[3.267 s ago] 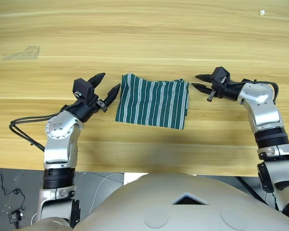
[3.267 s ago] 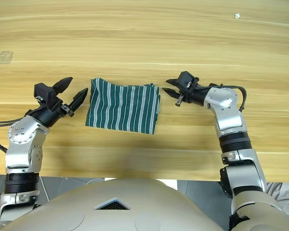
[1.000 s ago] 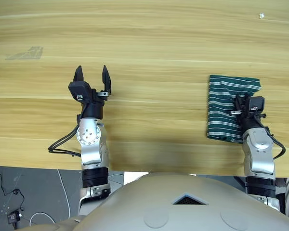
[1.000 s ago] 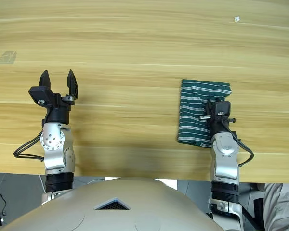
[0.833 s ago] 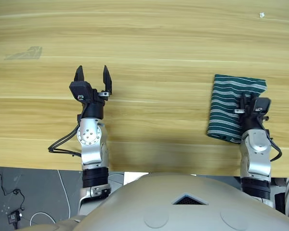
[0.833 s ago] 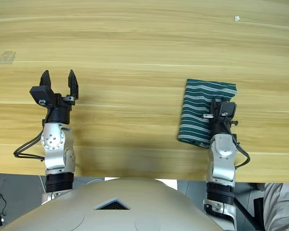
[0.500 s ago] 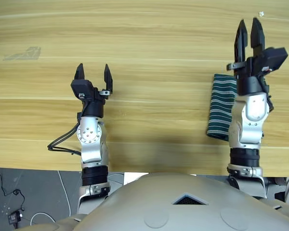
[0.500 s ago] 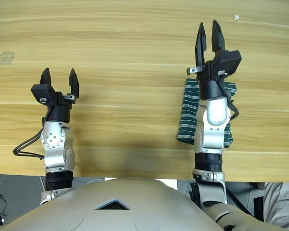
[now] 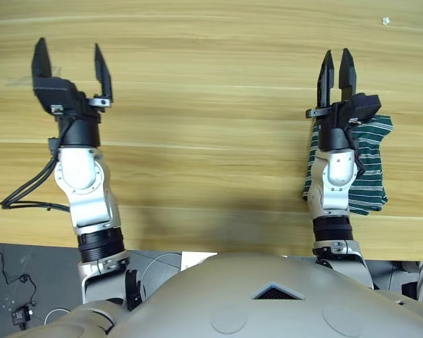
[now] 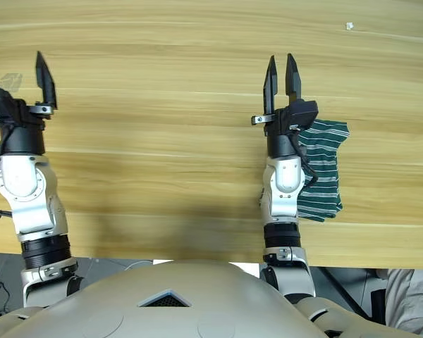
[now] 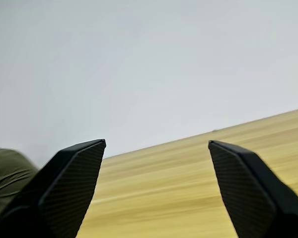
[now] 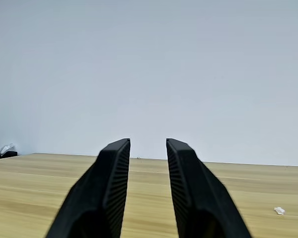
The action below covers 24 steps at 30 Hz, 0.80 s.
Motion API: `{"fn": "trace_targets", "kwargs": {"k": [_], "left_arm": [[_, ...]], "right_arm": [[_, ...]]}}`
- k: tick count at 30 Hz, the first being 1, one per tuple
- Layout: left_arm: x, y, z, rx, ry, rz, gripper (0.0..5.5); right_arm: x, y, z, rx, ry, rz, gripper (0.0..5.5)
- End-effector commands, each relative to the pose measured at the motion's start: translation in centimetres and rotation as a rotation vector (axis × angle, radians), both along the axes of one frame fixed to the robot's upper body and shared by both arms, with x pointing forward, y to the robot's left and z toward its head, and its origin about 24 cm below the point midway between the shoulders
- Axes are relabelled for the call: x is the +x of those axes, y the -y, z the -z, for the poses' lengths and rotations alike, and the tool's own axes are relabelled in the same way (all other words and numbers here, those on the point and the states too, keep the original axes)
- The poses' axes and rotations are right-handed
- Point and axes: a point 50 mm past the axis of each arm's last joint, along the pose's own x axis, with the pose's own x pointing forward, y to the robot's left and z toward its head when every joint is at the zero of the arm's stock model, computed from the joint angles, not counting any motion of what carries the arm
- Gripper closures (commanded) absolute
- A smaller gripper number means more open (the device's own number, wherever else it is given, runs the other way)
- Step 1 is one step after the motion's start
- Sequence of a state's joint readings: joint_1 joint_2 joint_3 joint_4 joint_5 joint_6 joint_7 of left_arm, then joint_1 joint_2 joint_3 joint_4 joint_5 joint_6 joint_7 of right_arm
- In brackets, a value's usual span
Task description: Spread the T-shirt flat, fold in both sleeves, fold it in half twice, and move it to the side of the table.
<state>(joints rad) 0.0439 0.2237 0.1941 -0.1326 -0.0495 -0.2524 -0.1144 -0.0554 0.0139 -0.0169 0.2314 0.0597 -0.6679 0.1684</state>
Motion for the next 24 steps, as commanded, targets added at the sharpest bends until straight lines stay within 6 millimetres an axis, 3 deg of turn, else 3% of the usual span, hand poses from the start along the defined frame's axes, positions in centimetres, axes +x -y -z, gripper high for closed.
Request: {"fn": "trace_targets", "kwargs": {"k": [1,10,15,20,24], "left_arm": [[-0.2,5.5,0.8,-0.120,0.005,0.117,1.66],[-1.2,8.8,3.0,-0.211,-0.084,0.143,1.66],[-1.1,9.3,4.1,-0.200,-0.113,0.153,1.66],[-0.5,9.7,4.0,-0.133,-0.072,0.156,1.66],[0.0,9.7,4.3,-0.120,-0.071,0.148,1.63]], "right_arm": [[0.0,0.4,0.2,0.004,-0.010,0.027,4.15],[-0.5,1.0,0.2,-0.021,0.001,0.041,4.15],[-0.1,1.1,0.8,-0.035,-0.018,0.049,4.15],[0.2,1.2,1.2,-0.070,-0.012,0.037,4.15],[0.3,1.4,1.3,-0.064,-0.003,0.033,3.62]]}}
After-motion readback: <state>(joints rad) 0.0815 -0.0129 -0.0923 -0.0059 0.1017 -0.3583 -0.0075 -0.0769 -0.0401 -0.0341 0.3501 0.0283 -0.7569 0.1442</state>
